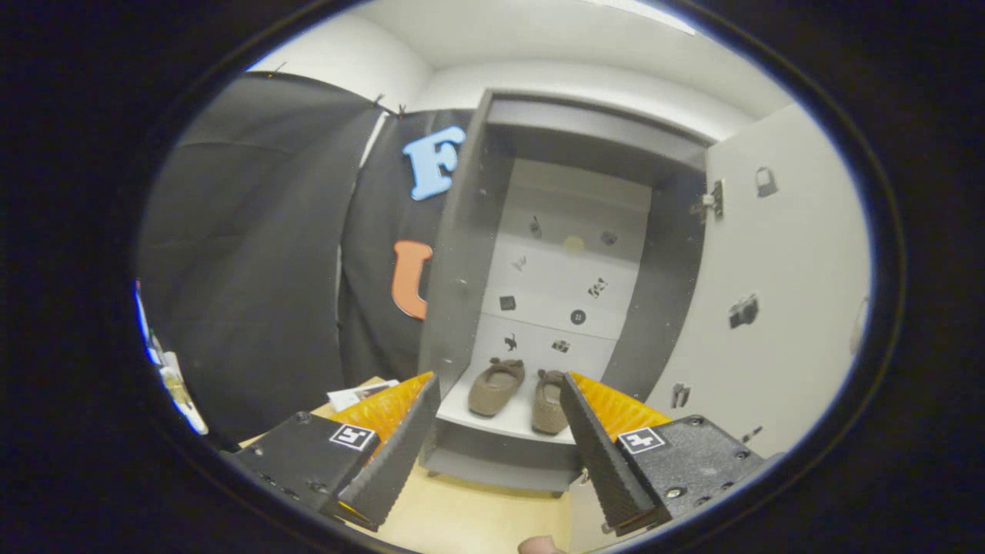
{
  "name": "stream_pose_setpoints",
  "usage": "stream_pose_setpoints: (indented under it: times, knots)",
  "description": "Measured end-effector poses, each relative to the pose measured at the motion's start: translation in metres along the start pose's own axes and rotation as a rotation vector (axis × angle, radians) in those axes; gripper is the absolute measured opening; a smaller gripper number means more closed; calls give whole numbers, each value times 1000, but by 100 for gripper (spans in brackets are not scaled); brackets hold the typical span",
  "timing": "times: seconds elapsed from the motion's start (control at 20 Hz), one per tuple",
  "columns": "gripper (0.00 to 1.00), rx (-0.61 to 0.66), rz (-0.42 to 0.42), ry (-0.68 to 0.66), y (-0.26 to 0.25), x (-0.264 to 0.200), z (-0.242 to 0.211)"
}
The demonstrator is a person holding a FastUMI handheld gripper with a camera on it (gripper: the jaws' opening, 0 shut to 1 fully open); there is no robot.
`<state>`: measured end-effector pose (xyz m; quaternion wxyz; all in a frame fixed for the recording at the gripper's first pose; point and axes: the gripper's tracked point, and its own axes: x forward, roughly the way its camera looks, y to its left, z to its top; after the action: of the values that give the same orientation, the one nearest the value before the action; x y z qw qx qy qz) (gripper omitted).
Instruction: Open the shoe cabinet door, grab the shoes and put them into the shoe cabinet, then close the shoe cabinet door.
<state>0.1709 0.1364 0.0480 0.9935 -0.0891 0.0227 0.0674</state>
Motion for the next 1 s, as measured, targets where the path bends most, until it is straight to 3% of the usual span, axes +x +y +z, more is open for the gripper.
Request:
stream_pose_setpoints:
  times: [0.15,0.35,0.75,1.0]
  knots:
    - [99,58,51,14,-3,-65,-7]
    - [99,113,193,59,-6,-136,-30]
    - [99,167,78,-62,-111,-253,-36]
    - [99,167,-120,-42,-209,-307,-60]
